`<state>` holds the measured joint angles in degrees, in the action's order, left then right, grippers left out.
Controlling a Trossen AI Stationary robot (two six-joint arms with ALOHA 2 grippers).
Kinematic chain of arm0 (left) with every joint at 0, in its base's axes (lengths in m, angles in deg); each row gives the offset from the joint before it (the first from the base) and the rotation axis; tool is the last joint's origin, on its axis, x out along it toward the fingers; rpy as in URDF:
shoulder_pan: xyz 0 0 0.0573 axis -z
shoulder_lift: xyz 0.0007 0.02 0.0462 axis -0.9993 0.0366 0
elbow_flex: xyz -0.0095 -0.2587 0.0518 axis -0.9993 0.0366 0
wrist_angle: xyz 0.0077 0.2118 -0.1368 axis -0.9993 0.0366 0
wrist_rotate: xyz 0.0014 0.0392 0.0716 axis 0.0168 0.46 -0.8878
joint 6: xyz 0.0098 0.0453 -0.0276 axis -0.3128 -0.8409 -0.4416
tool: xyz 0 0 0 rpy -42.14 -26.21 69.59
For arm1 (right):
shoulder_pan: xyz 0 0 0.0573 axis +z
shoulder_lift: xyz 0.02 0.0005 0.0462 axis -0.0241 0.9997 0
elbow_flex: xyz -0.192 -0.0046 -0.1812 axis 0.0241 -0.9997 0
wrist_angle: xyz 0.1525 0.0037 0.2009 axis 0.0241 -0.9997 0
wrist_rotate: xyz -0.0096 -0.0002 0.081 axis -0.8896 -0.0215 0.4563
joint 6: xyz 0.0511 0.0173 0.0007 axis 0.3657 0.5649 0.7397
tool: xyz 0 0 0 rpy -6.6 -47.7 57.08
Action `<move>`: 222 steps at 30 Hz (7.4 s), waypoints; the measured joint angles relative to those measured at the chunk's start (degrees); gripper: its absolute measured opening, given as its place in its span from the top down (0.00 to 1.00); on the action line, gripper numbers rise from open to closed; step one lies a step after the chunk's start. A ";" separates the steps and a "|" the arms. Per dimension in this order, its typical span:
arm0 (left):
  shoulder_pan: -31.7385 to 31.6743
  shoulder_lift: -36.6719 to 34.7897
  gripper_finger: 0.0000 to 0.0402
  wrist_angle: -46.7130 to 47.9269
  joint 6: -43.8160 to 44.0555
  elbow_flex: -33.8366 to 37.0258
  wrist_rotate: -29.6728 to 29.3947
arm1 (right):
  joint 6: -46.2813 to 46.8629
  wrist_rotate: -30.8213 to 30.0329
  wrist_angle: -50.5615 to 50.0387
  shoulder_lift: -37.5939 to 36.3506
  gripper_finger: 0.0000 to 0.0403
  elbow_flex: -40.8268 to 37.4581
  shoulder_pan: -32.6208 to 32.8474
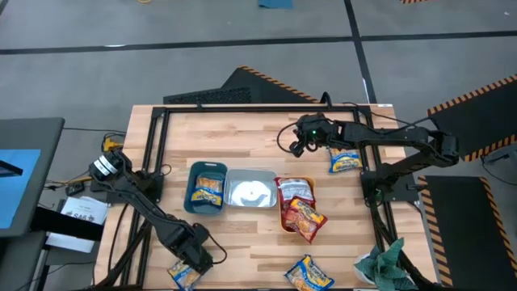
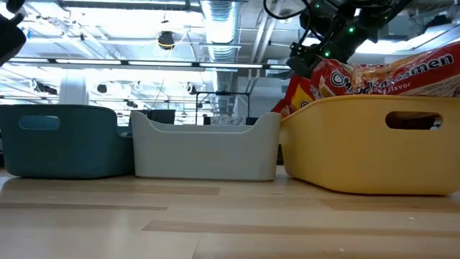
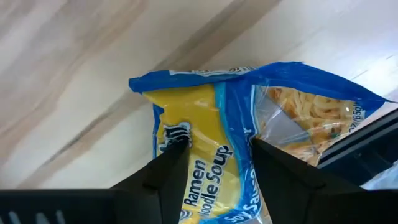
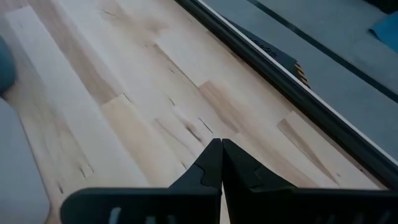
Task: Sort Maruchan noodles
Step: Put the left blue noodle pack into the green bin, then put the top blue noodle pack into the green bin
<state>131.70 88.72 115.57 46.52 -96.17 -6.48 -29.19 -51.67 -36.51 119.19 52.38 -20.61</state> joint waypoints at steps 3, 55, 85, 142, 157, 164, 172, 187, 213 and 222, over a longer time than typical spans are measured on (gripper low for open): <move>-0.09 -0.12 0.60 3.98 -0.52 0.00 -2.01 | 0.30 0.02 0.01 0.00 0.94 0.00 0.04; -41.90 -24.89 1.00 28.64 -89.55 -9.42 -22.64 | 3.10 1.18 -1.21 0.00 0.94 0.00 5.75; -42.03 -24.99 0.72 19.75 -93.08 -7.60 -24.80 | 4.19 1.14 -0.94 0.00 0.94 0.00 5.70; -57.77 -56.67 0.60 -58.57 -94.56 38.71 -11.30 | 40.83 -7.26 -30.14 -2.62 0.70 -17.40 -4.18; -57.77 -62.57 0.60 -59.07 -94.32 36.13 -13.81 | 31.78 -11.38 -29.74 -3.08 0.99 -6.67 2.25; -57.77 -66.30 0.60 -55.53 -94.12 36.13 -13.79 | 20.24 -14.45 -20.57 -3.10 0.99 3.94 8.28; -57.77 -68.34 0.60 -55.76 -94.12 36.13 -13.79 | 6.54 -6.87 8.06 2.20 0.99 5.97 14.83; -57.75 -68.21 0.60 -56.05 -94.46 36.13 -15.56 | -8.87 18.66 29.07 28.19 0.99 25.95 25.90; -57.77 -68.21 0.60 -55.24 -94.54 36.13 -15.54 | -11.50 32.59 27.81 51.08 0.94 50.23 21.77; -57.77 -68.21 0.60 -54.92 -94.56 36.15 -16.63 | -12.24 25.37 26.12 50.66 0.74 50.25 21.68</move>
<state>73.93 20.51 60.66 -48.04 -60.02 -23.11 -41.43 -26.29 -10.38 169.85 102.63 1.08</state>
